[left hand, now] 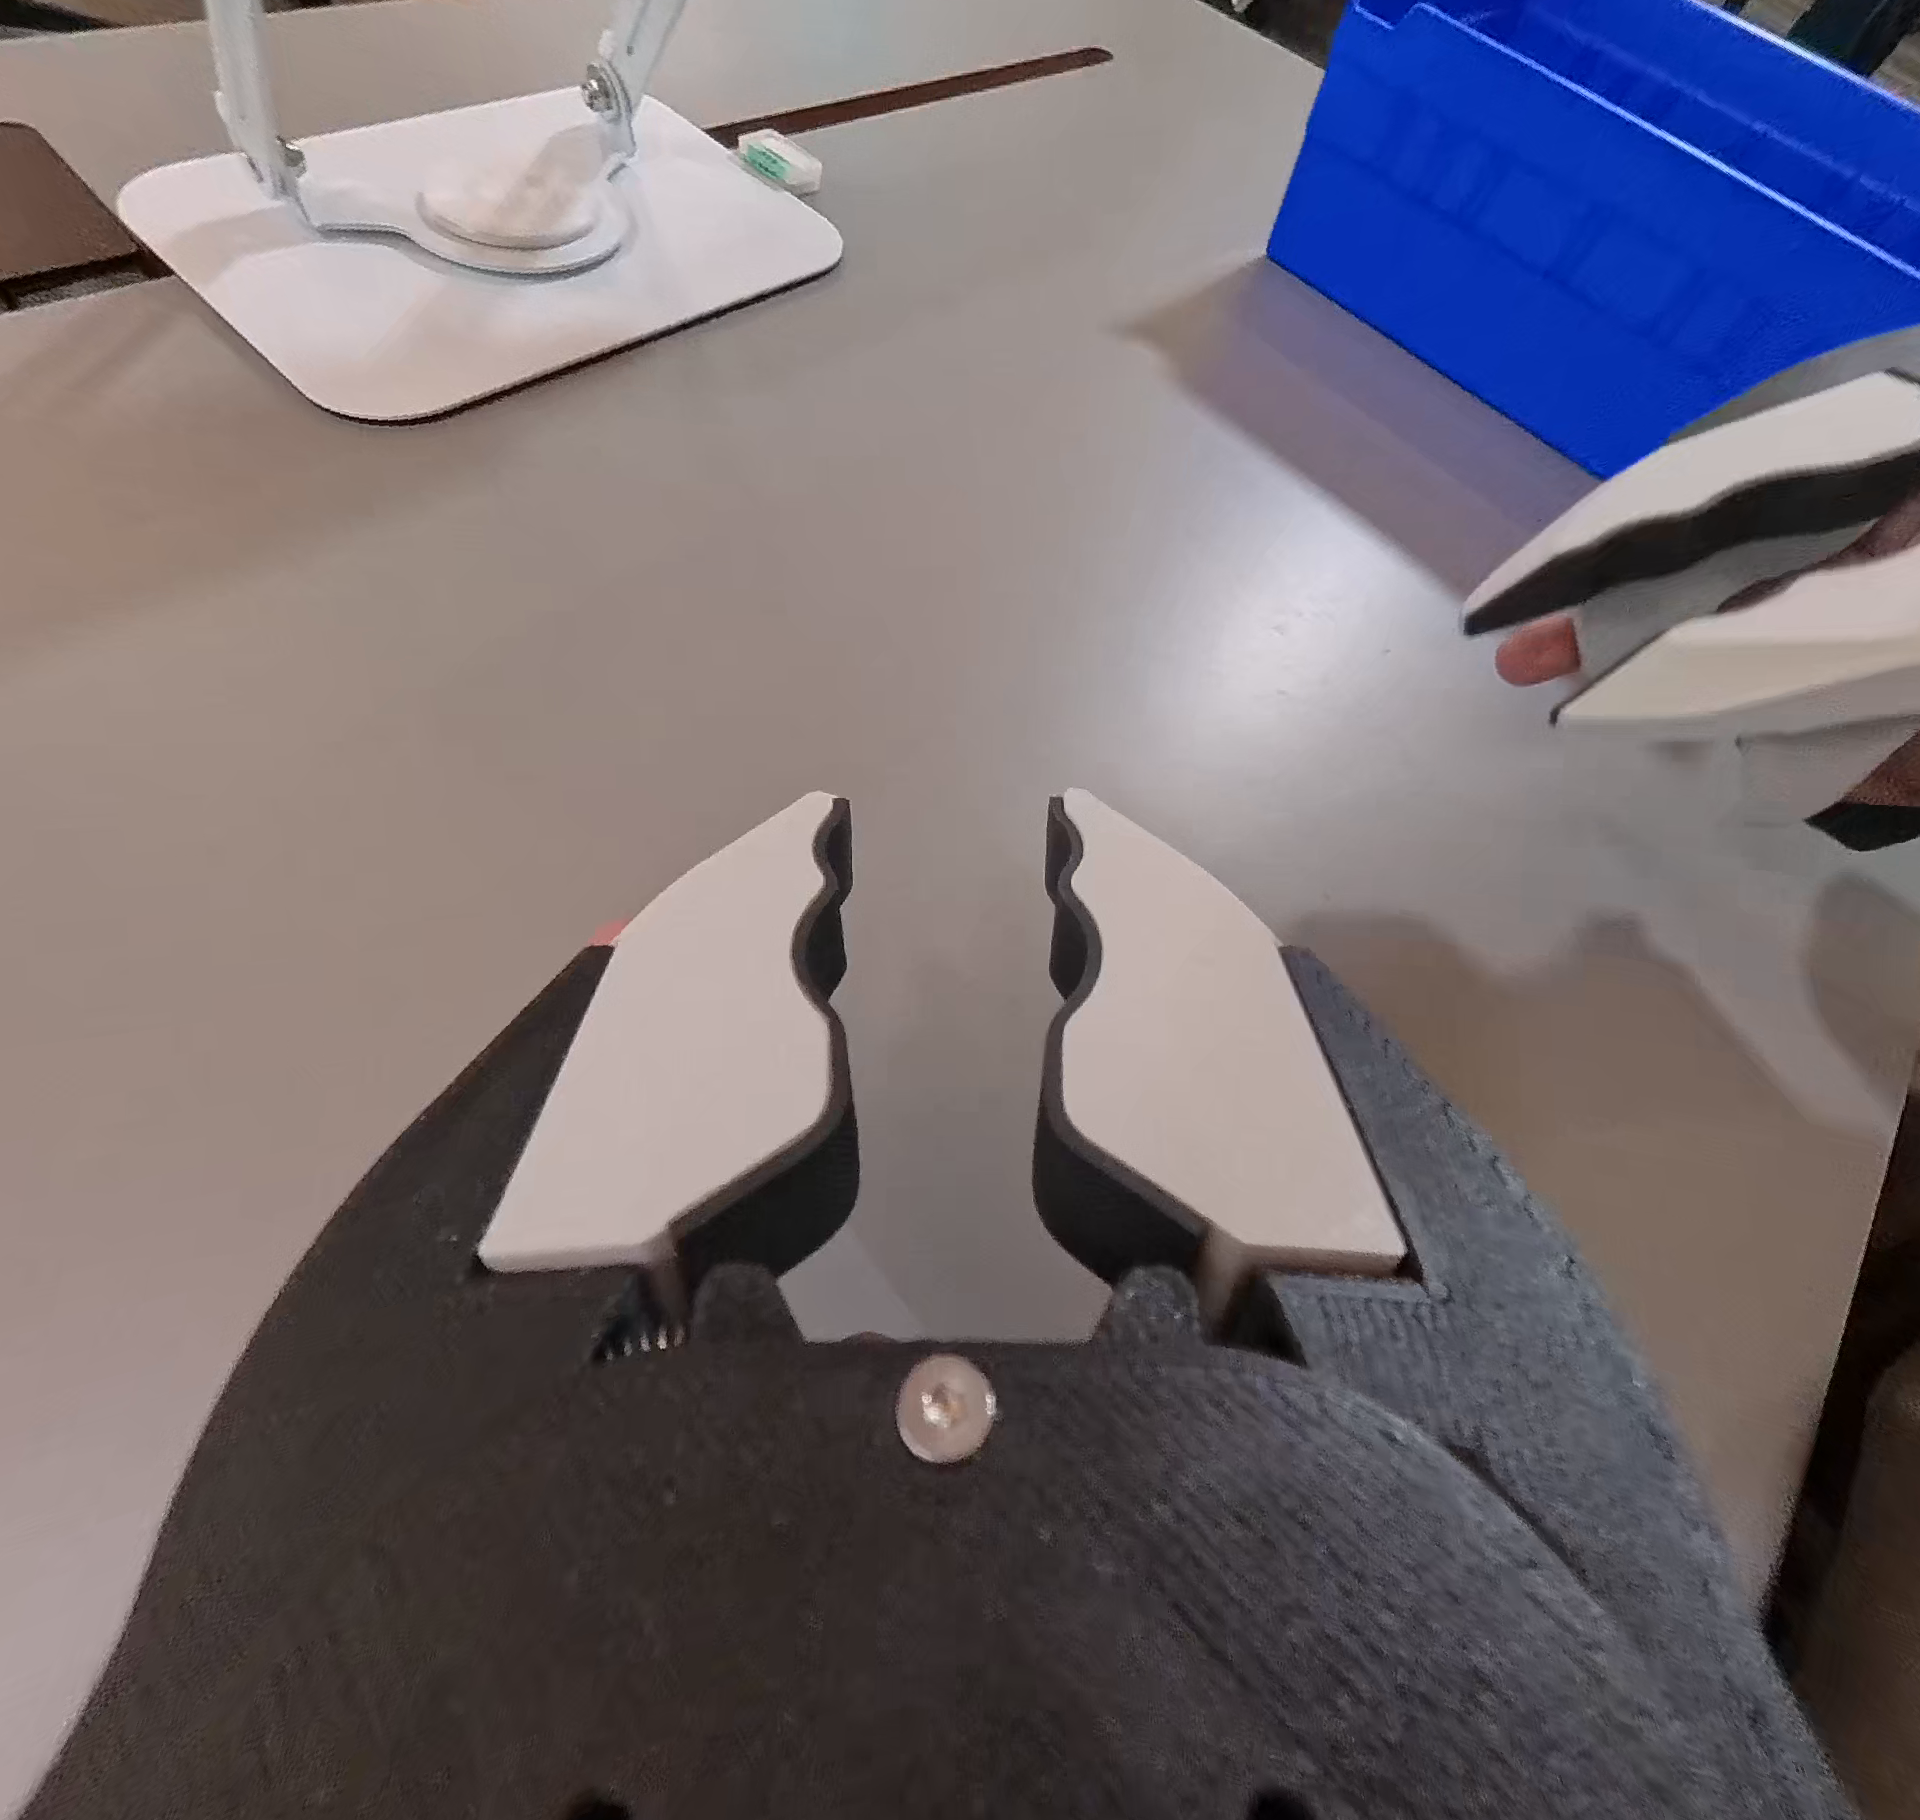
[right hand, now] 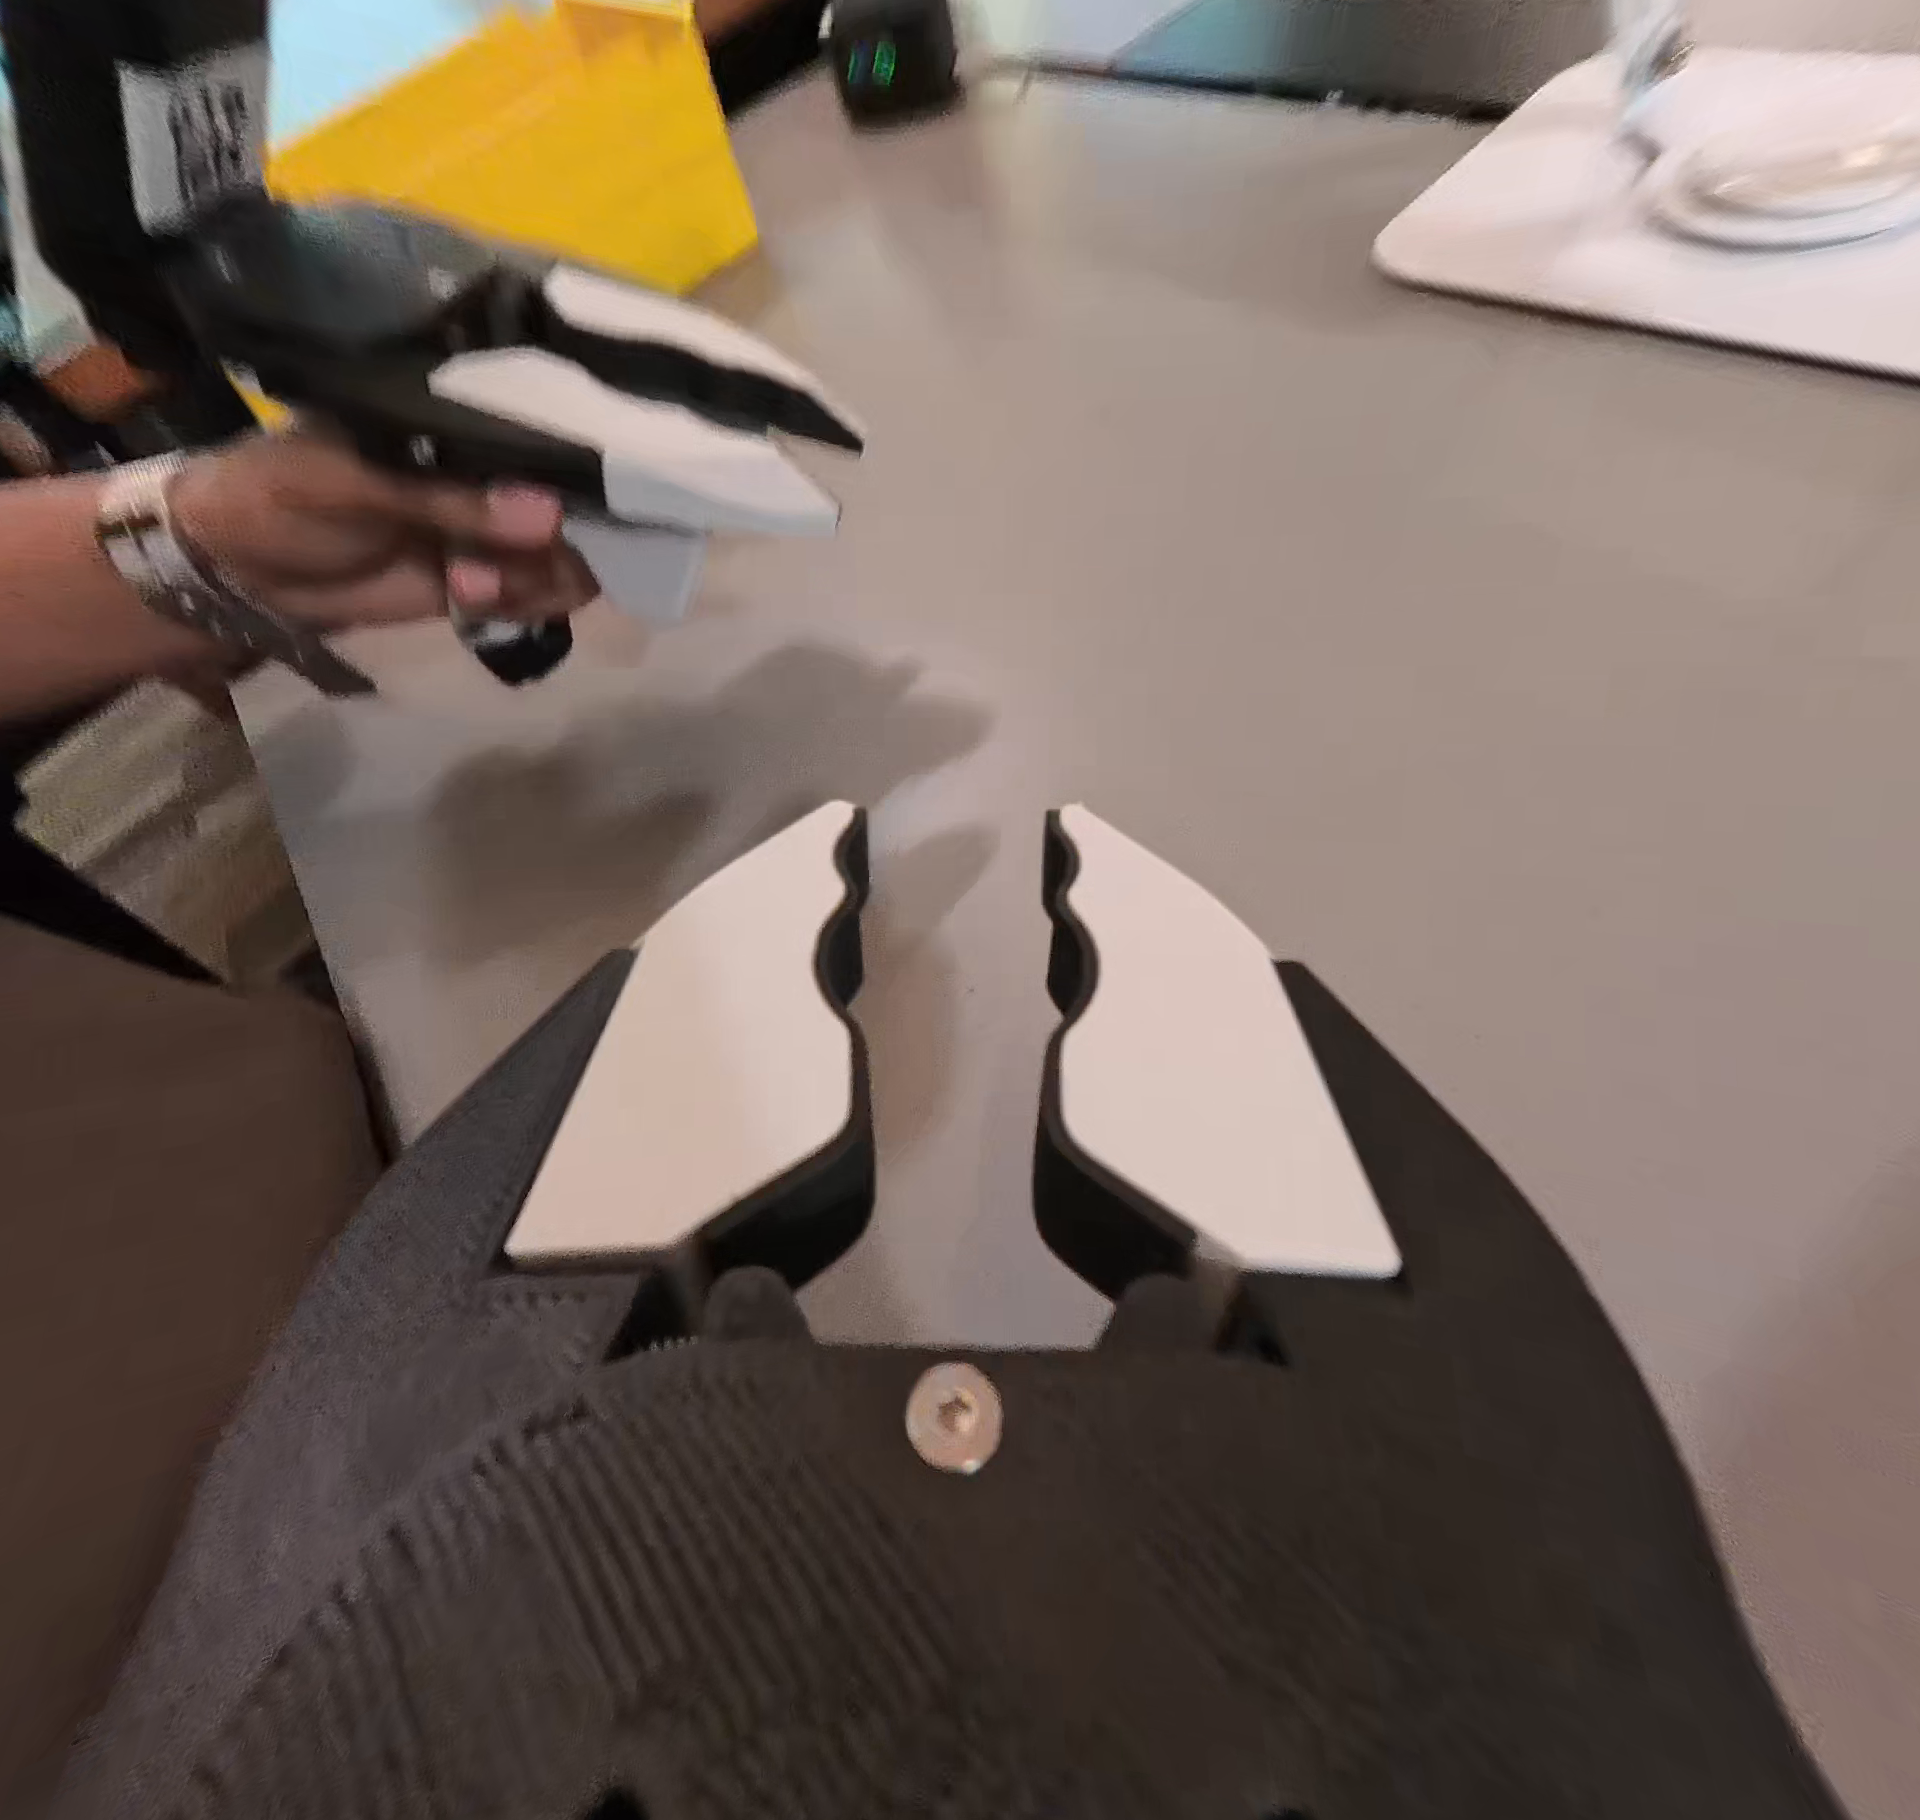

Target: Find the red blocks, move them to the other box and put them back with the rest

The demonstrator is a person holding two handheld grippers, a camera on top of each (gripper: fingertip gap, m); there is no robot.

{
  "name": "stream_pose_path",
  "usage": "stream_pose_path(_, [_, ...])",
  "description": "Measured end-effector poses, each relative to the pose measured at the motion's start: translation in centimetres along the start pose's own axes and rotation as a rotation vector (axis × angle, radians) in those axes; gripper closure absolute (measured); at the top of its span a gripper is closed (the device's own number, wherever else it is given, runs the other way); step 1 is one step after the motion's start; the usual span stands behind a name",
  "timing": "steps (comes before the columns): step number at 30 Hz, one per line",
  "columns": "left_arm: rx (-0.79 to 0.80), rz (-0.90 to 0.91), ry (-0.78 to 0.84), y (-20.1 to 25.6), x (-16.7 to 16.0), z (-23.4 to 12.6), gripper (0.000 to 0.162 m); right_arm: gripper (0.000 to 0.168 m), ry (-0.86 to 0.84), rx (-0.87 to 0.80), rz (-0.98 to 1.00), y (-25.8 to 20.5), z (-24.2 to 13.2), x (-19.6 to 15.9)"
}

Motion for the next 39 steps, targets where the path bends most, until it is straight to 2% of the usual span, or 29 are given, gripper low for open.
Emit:
stream_pose_path(6, [0.034,-0.060,0.062,-1.9,0.9,-1.2,0.125,0.138,0.027,-0.040,-0.026,0.3,0.1,0.2])
stream_pose_path(10, [0.112,-0.136,0.186,-4.7,4.0,-4.6,0.123,0.139,0.036,-0.053,0.003,0.9,-0.2,0.2])
stream_pose_path(12, [0.170,-0.172,0.288,-7.2,7.7,-8.8,0.123,0.139,0.033,-0.040,0.021,0.9,-0.2,0.1])
stream_pose_path(14, [0.298,-0.220,0.399,-11.1,11.3,-14.9,0.125,0.139,0.025,-0.032,0.034,0.9,-0.2,-0.1])
stream_pose_path(16, [0.426,-0.246,0.455,-15.2,12.9,-20.9,0.122,0.139,0.019,-0.018,0.049,0.7,0.0,-0.2])
stream_pose_path(17, [0.509,-0.245,0.449,-17.6,12.7,-23.6,0.121,0.139,0.016,-0.011,0.057,0.7,0.1,-0.2])
stream_pose_path(20, [0.784,-0.304,0.323,-25.7,8.6,-29.4,0.116,0.139,0.007,0.008,0.078,0.5,0.2,-0.4])
stream_pose_path(23, [0.883,-0.460,0.015,-32.1,1.6,-30.5,0.112,0.139,-0.002,0.013,0.077,0.5,0.3,-0.5])
stream_pose_path(26, [0.980,-0.515,-0.167,-35.2,-3.2,-30.1,0.112,0.138,-0.017,0.021,0.070,0.5,0.7,-0.6])
stream_pose_path(32, [1.028,-0.586,-0.309,-37.9,-6.3,-28.5,0.096,0.139,-0.030,0.020,0.075,0.7,1.3,-0.6])
stream_pose_path(35, [1.073,-0.614,-0.404,-38.9,-7.8,-28.7,0.097,0.139,-0.029,0.001,0.052,1.0,1.2,-0.6])
stream_pose_path(39, [1.080,-0.660,-0.432,-39.4,-9.0,-28.5,0.096,0.140,-0.035,0.004,0.060,1.0,1.3,-0.7])
Point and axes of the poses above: each gripper's, where its closed fingertips meet, z out along the fingers, x out of its top, y = z × x across the jaws, the point moved 2 cm from there along -z, back along the fingers, and after that the axes turned 8 degrees about -x, right-handed, at the moved point
